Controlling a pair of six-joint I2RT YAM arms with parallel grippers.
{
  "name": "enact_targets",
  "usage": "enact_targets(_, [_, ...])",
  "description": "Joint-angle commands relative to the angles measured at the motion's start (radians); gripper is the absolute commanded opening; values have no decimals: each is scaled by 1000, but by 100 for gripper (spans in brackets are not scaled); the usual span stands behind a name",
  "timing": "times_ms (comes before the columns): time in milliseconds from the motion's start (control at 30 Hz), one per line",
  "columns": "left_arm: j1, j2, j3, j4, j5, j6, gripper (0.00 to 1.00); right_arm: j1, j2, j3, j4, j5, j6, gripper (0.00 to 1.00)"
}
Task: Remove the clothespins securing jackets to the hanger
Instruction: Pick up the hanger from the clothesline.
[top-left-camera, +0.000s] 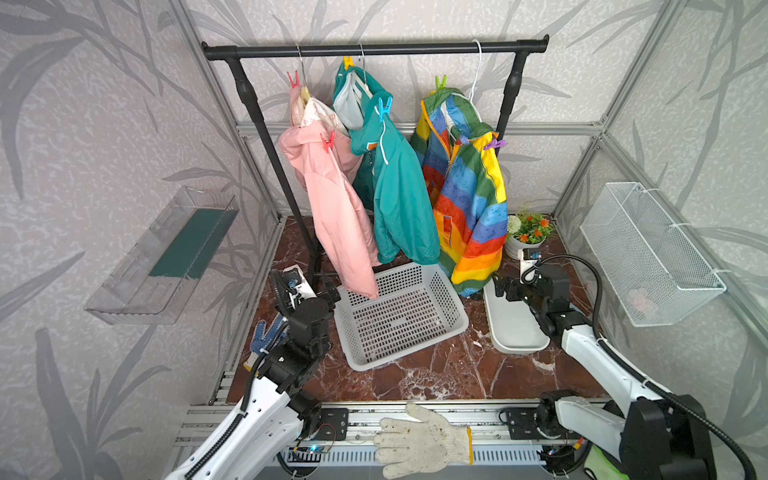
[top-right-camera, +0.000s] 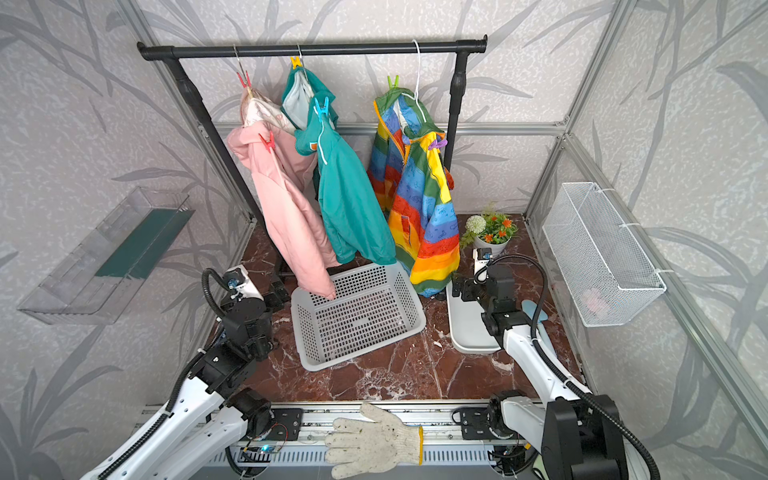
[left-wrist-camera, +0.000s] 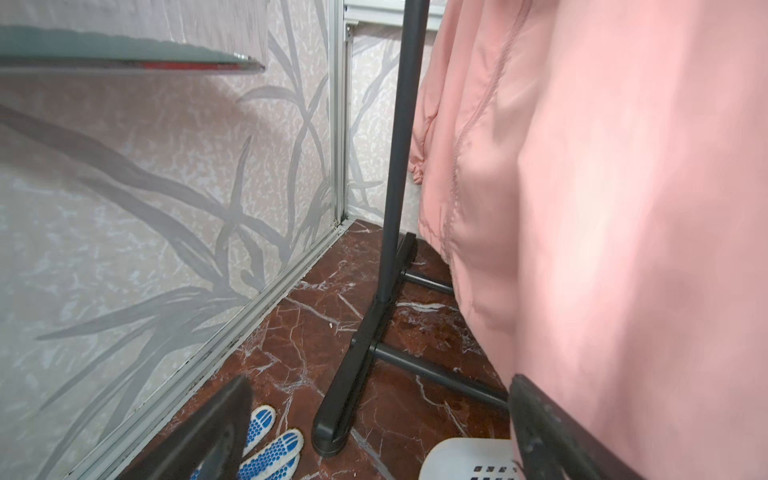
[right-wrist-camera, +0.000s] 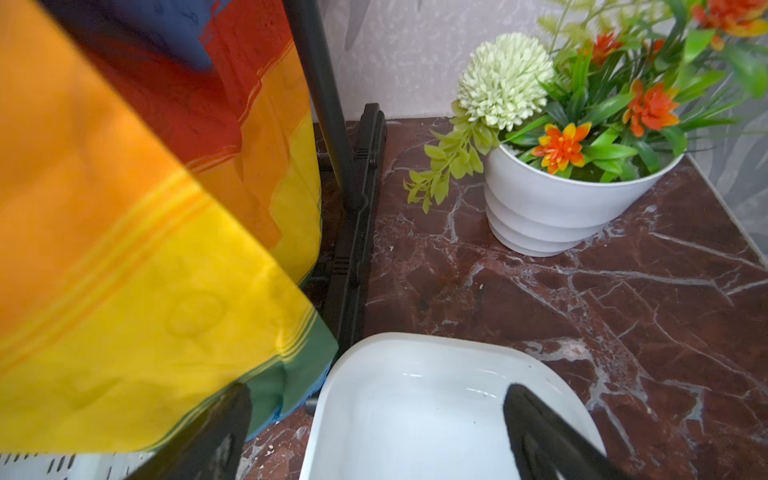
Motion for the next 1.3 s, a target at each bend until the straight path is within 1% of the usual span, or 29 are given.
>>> enact_targets(0, [-63, 13, 60, 3, -119, 50, 93, 4, -37, 38, -33, -4, 22, 94])
enact_targets(100, [-133, 40, 88, 13, -143, 68, 92, 5, -49, 46, -50, 3, 29, 94])
enact_targets(267, [-261, 82, 123, 6, -213, 90, 92, 4, -59, 61, -75, 2, 27, 94])
enact_targets(400, [-349, 128, 149, -33, -245, 51, 92, 4, -80, 72, -88, -9, 28, 94])
enact_targets(567, [-452, 219, 194, -45, -244, 15, 92, 5, -96, 86, -92, -30, 28, 94])
enact_targets(700, [-526, 320, 250, -27, -234, 28, 92, 6, -97, 92, -91, -46, 32, 94])
enact_targets(800, [-556, 374, 282, 15, -174, 28, 92, 10, -97, 94, -85, -63, 31, 94])
enact_targets(933, [-572, 444, 336, 76, -81, 53, 91, 17, -90, 101, -77, -87, 22, 94])
enact_targets(1067, [-575, 531, 426, 123, 14, 113, 90, 30, -77, 106, -61, -131, 10, 94])
enact_targets(1200, [-573, 607, 502, 188, 112, 196, 90, 69, -52, 113, -43, -141, -16, 94])
enact_targets(1267, [-571, 652, 571, 172, 147, 231, 90, 91, -31, 123, -33, -153, -33, 94])
